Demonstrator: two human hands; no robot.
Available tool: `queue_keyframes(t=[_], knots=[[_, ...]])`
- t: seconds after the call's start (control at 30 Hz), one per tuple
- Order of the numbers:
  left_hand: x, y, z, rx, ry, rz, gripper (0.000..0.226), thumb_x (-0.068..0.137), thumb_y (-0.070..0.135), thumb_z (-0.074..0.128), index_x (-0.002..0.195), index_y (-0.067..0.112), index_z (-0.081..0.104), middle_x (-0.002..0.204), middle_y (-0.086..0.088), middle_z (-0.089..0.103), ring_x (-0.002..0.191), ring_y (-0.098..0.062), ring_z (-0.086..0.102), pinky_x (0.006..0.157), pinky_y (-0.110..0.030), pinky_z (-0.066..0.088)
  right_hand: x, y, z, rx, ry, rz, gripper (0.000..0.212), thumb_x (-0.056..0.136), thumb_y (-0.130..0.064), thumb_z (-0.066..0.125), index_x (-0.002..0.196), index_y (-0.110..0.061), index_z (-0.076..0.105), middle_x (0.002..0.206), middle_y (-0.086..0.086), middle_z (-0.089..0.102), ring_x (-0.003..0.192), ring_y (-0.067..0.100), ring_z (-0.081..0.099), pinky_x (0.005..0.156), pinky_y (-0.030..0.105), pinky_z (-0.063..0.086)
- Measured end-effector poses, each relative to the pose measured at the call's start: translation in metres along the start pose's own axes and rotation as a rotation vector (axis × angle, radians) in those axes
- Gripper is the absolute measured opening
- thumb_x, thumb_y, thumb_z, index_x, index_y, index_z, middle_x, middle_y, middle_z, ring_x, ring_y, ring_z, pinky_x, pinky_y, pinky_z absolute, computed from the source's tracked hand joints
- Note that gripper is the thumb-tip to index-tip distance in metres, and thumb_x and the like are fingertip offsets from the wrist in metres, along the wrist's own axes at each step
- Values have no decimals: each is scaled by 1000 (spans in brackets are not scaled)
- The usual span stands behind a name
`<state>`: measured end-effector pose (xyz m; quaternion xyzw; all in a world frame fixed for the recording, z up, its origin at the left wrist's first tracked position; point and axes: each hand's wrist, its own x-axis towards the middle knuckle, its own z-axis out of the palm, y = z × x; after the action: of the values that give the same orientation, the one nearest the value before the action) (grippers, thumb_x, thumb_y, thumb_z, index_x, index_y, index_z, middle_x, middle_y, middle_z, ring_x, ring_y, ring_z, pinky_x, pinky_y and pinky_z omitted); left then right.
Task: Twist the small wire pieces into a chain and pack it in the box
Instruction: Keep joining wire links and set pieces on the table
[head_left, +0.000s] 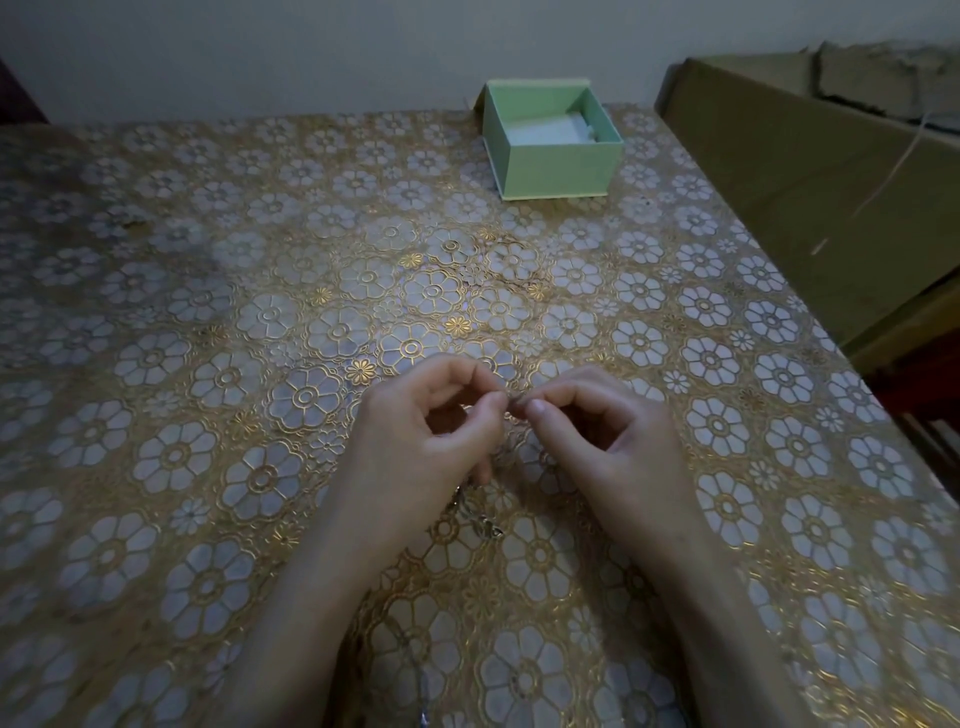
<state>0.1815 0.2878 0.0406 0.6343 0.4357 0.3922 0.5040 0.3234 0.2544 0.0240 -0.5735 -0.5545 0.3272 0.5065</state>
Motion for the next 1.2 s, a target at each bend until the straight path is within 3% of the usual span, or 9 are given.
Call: queue_keyframes(t=[0.17,0.37,0.43,0.5,0.63,0.73,0.87,1.03,1.2], knots=[[0,3,1,-87,-1,-46,14,88,5,58,76,12,57,43,-2,55,29,-5,42,35,-14,32,-1,-2,1,30,29,-1,13,80,-20,60,82,-27,72,84,2,67,84,12,61,72,24,47],[1,0,1,-66,-33,-13,19,88,5,60,72,16,57,52,-9,57,32,-11,45,37,-19,37,-1,-5,6,114,-22,45,15,80,-20,58,84,-25,72,89,-5,68,96,8,62,83,21,47],[0,-3,1,-40,-32,0,15,83,15,62,70,21,59,67,-17,63,35,-17,49,39,-24,39,-1,-6,6,140,-31,57,16,80,-20,58,85,-23,73,91,-4,69,95,8,62,81,24,48],[0,-4,1,-69,-24,-22,11,81,19,63,70,19,60,80,-9,70,48,-28,60,40,-31,46,-1,-6,6,189,3,74,14,79,-18,59,83,-20,72,89,-3,70,86,4,64,74,19,48],[1,1,0,-192,-49,-106,10,87,4,58,77,6,58,108,1,69,68,-18,69,41,-25,49,-1,-8,3,252,63,98,10,80,-17,58,73,-14,64,69,-5,63,63,5,58,59,15,46],[2,1,-1,-241,-46,-113,11,87,6,56,77,7,57,104,-1,71,61,-18,67,37,-23,44,-1,-6,3,151,46,89,15,81,-20,57,74,-12,68,70,-8,64,67,3,59,62,17,45],[1,2,-2,-253,-66,-130,11,87,6,55,77,8,57,74,3,70,52,-19,64,34,-21,40,-2,-4,9,6,21,22,12,80,-20,59,79,-24,70,86,-10,67,90,9,62,78,26,48],[0,3,-1,-233,-67,-126,10,88,5,56,78,7,57,84,-7,70,52,-23,64,35,-22,42,-1,-8,9,127,-19,40,17,80,-19,56,77,-28,69,91,-6,67,93,4,61,78,15,45],[1,4,0,-102,-49,-60,18,86,3,58,71,12,58,103,7,70,48,-13,61,40,-20,45,-1,-9,7,248,-29,81,14,83,-7,61,75,-15,67,85,7,62,73,0,60,64,10,45]])
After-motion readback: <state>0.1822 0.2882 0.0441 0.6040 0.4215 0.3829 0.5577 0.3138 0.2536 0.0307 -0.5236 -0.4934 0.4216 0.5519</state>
